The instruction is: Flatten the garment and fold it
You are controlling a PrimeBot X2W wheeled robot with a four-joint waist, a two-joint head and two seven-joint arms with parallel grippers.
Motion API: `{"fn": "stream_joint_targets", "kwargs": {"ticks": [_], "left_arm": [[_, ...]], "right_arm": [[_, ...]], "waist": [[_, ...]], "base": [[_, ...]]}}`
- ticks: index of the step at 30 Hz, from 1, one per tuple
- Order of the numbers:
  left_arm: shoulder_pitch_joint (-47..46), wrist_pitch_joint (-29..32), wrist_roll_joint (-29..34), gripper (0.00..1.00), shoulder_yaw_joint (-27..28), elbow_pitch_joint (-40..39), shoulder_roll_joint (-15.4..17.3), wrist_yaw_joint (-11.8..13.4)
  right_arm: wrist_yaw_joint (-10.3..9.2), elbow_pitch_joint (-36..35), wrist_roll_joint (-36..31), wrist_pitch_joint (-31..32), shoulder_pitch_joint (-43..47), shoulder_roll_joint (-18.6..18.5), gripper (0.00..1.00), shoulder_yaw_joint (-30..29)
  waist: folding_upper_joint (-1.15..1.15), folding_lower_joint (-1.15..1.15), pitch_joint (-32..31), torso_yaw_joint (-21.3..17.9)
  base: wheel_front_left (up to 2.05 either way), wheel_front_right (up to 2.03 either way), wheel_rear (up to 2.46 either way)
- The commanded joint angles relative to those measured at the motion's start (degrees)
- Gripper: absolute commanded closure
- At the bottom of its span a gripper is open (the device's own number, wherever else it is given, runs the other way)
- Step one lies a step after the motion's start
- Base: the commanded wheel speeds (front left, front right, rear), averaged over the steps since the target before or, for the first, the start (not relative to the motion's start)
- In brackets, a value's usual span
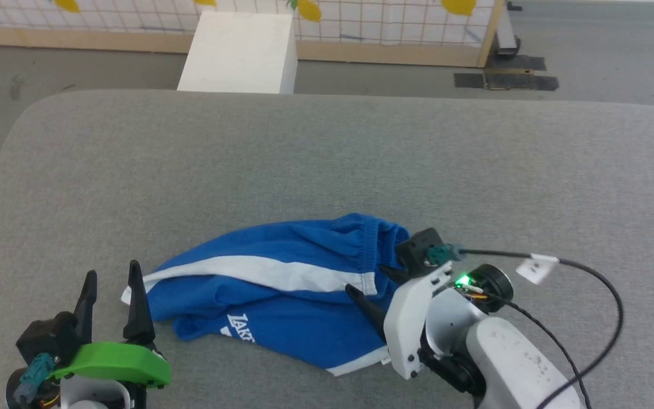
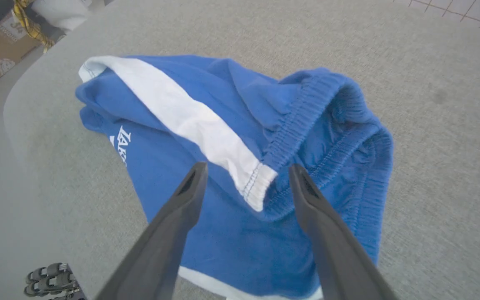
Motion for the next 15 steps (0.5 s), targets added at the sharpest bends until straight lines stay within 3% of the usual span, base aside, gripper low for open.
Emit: {"fn": "stream_joint_targets", "kwargs": {"ticks": [1,7,8,9,10,15], "left_arm": [[-1.10,-0.26,0.51,0.00,0.32,0.30,-0.53,-0.66],[-2.23,-0.26,1.64,0.00,1.03,1.46,-1.74,-2.47],[-2.33,-0.26,1.84,0.00,1.18,1.61,-1.95,-2.72],[-2.38,-0.26,1.98,0.00,1.30,1.71,-2.11,-2.89],[-2.43,-0.26,2.07,0.00,1.42,1.85,-2.31,-3.06],[-2.54,-0.27,2.59,0.00,1.95,2.21,-3.22,-3.91]], "right_arm": [[-0.09,2.05,-0.15,1.13,-1.72,-0.07,0.00,0.56],[-0.09,6.95,1.38,1.62,-4.69,-0.07,0.00,2.52],[-0.09,7.60,1.67,1.69,-5.00,-0.07,0.18,2.74],[-0.09,7.97,1.95,1.58,-5.19,-0.07,0.85,2.86],[-0.09,8.28,2.21,1.41,-5.37,-0.07,1.00,3.01],[-0.09,8.23,4.60,-0.56,-6.03,-0.07,1.00,2.81]], "waist": [[0.00,0.00,1.29,1.53],[0.00,0.00,1.89,2.45],[0.00,0.00,1.87,2.51],[0.00,0.00,1.84,2.53],[0.00,0.00,1.78,2.51],[0.00,0.00,1.23,1.62]], "base": [[0.00,0.00,0.00],[0.00,0.00,0.00],[0.00,0.00,0.00],[0.00,0.00,0.00],[0.00,0.00,0.00],[0.00,0.00,0.00]]}}
